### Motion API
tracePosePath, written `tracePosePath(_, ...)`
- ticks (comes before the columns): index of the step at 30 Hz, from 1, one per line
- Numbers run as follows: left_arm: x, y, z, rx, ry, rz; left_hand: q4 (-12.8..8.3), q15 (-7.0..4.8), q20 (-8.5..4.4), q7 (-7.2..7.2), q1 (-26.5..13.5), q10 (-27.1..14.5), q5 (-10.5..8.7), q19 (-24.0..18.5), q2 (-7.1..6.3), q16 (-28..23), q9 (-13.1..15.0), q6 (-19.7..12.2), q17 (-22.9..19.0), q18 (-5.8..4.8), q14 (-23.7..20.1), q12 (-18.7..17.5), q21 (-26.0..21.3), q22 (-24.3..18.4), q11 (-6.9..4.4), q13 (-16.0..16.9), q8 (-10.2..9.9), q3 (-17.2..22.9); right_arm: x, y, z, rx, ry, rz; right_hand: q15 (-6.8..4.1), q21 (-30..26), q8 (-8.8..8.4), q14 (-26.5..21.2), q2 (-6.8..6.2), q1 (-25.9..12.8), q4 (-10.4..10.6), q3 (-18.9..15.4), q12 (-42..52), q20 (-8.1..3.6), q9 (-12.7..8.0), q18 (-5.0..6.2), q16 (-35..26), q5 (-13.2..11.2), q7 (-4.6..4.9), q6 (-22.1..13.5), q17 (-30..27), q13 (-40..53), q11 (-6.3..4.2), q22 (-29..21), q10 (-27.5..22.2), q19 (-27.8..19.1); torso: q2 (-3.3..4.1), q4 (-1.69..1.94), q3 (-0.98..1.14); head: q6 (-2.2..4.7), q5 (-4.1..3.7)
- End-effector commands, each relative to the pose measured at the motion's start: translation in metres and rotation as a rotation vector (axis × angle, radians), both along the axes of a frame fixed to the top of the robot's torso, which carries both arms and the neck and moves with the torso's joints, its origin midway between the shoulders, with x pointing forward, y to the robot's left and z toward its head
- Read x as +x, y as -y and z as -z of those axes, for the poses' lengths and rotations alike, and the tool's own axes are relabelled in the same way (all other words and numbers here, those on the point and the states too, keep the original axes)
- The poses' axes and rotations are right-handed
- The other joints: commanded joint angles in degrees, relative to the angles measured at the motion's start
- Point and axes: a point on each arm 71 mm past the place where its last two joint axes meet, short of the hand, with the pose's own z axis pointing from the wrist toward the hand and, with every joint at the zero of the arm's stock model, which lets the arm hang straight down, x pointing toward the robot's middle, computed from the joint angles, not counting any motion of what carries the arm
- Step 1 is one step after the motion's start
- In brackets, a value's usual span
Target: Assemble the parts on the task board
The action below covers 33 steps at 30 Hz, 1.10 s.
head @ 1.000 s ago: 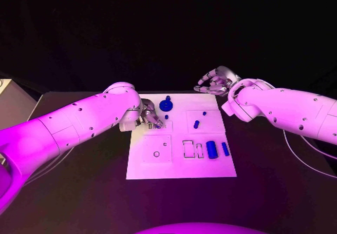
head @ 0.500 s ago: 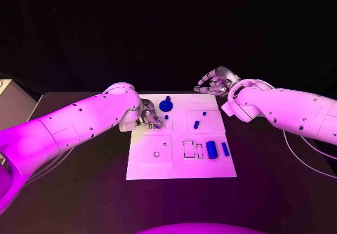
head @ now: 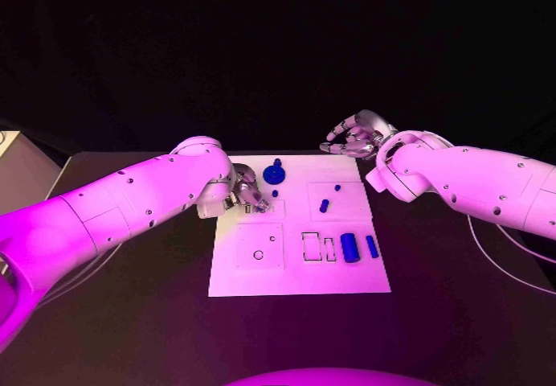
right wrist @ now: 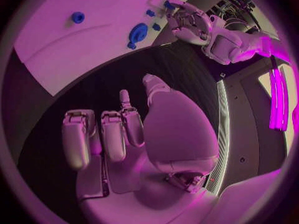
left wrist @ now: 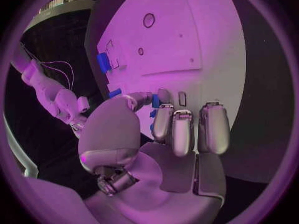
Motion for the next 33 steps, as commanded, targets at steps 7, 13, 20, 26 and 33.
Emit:
tracePosePath(7,-0.01,-0.001,0.013,-0.032,-0.083,0.015,-8.8,0.51,0.15,-0.28,1.5,-0.4,-0.17,-0.6,2.09,-0.4,0.2,-0.8,13.1,-0.7,5.5,-0.6,-0.3,-0.3,0.18,-0.4,-1.2,9.9,0.0,0.0,0.0,-0.01,-0.005,-0.011,0.09,0.1,0.33,4.5,-0.07,-0.5,-0.1,-0.3,0.1,0.12,0.1,-0.23,-0.1,0.3,-0.03,-0.5,8.8,8.4,-0.13,11.8,0.3,4.7,-0.02,0.03,0.0,0.07,-0.08)
tracePosePath(13,-0.013,-0.005,0.012,-0.043,-0.1,0.022,-8.9,0.53,0.17,-0.26,1.4,-0.5,-0.21,-0.6,2.17,-0.4,0.2,-0.8,13.0,-0.7,5.5,-0.6,-0.3,-0.3,0.2,-0.4,-1.2,10.2,0.0,0.0,0.001,-0.011,-0.007,-0.011,0.09,0.1,0.33,4.5,-0.07,-0.5,-0.1,-0.3,0.1,0.12,0.1,-0.23,-0.1,0.3,-0.03,-0.5,8.8,8.4,-0.13,11.8,0.3,4.7,-0.05,0.06,0.03,0.18,-0.09)
tracePosePath(20,-0.015,-0.011,0.01,-0.064,-0.127,0.023,-9.0,0.57,0.2,-0.21,1.3,-0.6,-0.4,-0.7,2.25,-0.4,0.2,-0.8,13.0,-0.64,5.4,-0.8,-0.5,-0.6,0.26,-0.7,-1.3,10.4,0.0,0.0,0.001,-0.011,-0.01,-0.012,0.09,0.1,0.36,4.5,-0.05,-0.5,-0.1,-0.2,0.0,0.11,0.1,-0.24,-0.1,0.3,-0.03,-0.5,8.8,8.4,-0.14,11.8,0.3,4.7,0.0,-0.01,-0.02,0.32,-0.1)
tracePosePath(26,-0.016,-0.017,0.006,-0.13,-0.158,0.011,-8.9,0.66,0.27,-0.1,0.8,-0.9,-0.78,-1.2,2.42,-0.5,0.2,-0.9,12.9,-0.49,5.4,-1.2,-0.9,-1.4,0.39,-1.2,-1.4,10.6,-0.002,-0.001,0.001,-0.014,-0.007,-0.025,0.09,0.1,0.37,4.5,-0.04,-0.5,-0.1,-0.2,0.1,0.11,0.1,-0.23,-0.1,0.3,-0.04,-0.5,8.8,8.4,-0.14,11.8,0.3,4.7,0.01,0.03,-0.01,0.57,-0.19)
tracePosePath(33,-0.018,-0.028,-0.001,-0.282,-0.198,0.019,-8.3,0.92,0.53,0.17,-0.3,-1.9,-1.99,-2.3,3.16,-1.1,-0.1,-1.6,11.9,-0.11,5.1,-2.4,-1.9,-3.2,0.68,-2.6,-2.5,10.1,-0.01,-0.008,-0.001,-0.029,0.015,-0.083,0.04,0.2,0.55,4.6,-0.03,2.4,-0.8,1.5,0.0,0.05,0.4,-0.25,-0.1,-0.8,-0.01,-0.8,8.9,8.3,-0.17,11.8,0.2,4.7,0.02,-0.01,-0.06,0.97,-0.29)
